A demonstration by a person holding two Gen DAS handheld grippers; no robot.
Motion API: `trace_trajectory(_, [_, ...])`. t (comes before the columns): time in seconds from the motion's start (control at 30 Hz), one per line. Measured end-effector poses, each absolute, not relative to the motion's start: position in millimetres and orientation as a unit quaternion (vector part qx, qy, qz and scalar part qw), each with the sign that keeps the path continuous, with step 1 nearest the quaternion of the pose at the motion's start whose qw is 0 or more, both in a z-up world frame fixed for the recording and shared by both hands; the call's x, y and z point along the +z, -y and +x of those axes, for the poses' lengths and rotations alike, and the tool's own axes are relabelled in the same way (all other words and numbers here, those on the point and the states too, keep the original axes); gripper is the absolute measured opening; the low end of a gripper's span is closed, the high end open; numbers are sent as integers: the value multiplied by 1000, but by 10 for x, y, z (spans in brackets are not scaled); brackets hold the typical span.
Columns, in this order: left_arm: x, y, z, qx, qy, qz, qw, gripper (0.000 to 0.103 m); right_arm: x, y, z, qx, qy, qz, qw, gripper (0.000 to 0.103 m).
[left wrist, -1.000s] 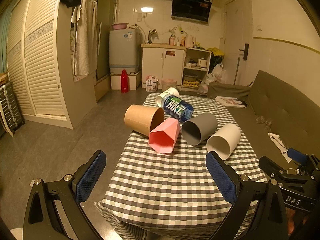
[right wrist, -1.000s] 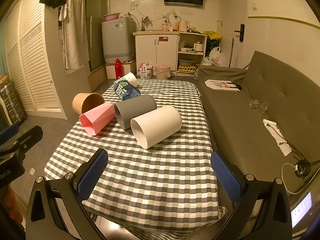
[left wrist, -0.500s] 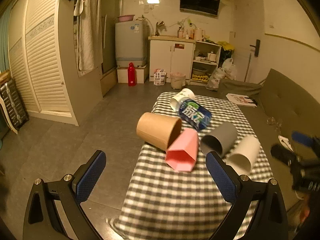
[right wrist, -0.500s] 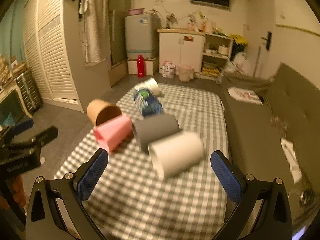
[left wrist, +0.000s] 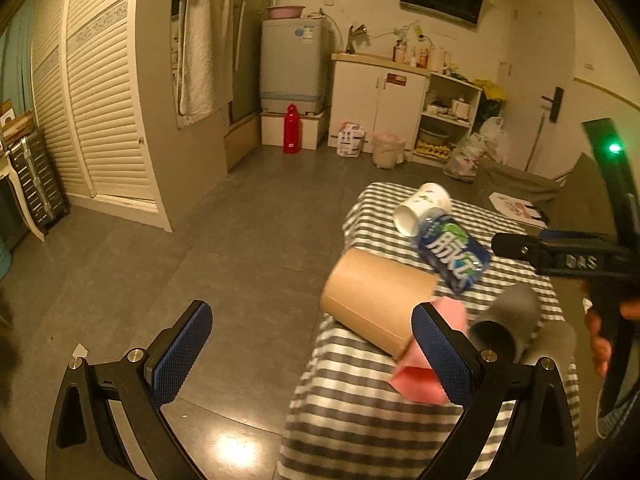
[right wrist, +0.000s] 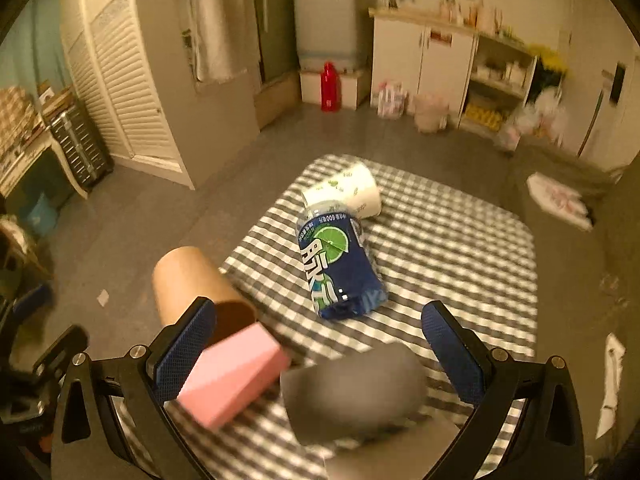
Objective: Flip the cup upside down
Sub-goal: 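Reach the right tool to the blue-labelled plastic cup and close on it, then lift the blue-labelled cup with the right tool and carry it toward the left tool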
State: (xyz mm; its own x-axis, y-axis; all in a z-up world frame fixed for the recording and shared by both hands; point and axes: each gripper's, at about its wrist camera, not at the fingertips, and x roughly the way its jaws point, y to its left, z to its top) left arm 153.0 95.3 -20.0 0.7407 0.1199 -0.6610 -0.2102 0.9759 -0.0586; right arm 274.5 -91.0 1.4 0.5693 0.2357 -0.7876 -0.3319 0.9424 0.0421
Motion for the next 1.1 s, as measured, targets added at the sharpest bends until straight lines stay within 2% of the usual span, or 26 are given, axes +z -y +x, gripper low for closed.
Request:
trace_trajectory(0.33, [-477, -1138, 1775, 104, -386, -77, 913, 103, -601, 681, 3469, 121, -522, -111, 837, 103])
trace_trajectory(0.6, [-571, -1142, 1824, 102, -391, -79, 911, 103, -775, 598, 3662, 101, -539, -127, 827, 102])
trace_trajectory(0.7, [-597, -1130, 1811, 99, -392, -75, 911, 103, -833, 575, 3720, 97, -552, -127, 819, 90])
trace_trajectory(0.73, [-604, -1119, 1807, 100, -393, -72, 911, 103, -862, 558, 3722, 95, -559, -135, 813, 79])
trace_trajectory(0.77, [-607, -1107, 1798, 100, -393, -69, 911, 103, -887, 542, 3716, 89, -563, -143, 809, 75])
trace_trajectory(0.9, [-599, -1070, 1741, 101, -392, -67, 912, 103, -808, 563, 3619, 95, -560, -133, 812, 72])
trace_trajectory(1.1, [-501, -1020, 1609, 98, -388, -74, 913, 103, -358, 716, 3204, 88, -512, -105, 848, 68])
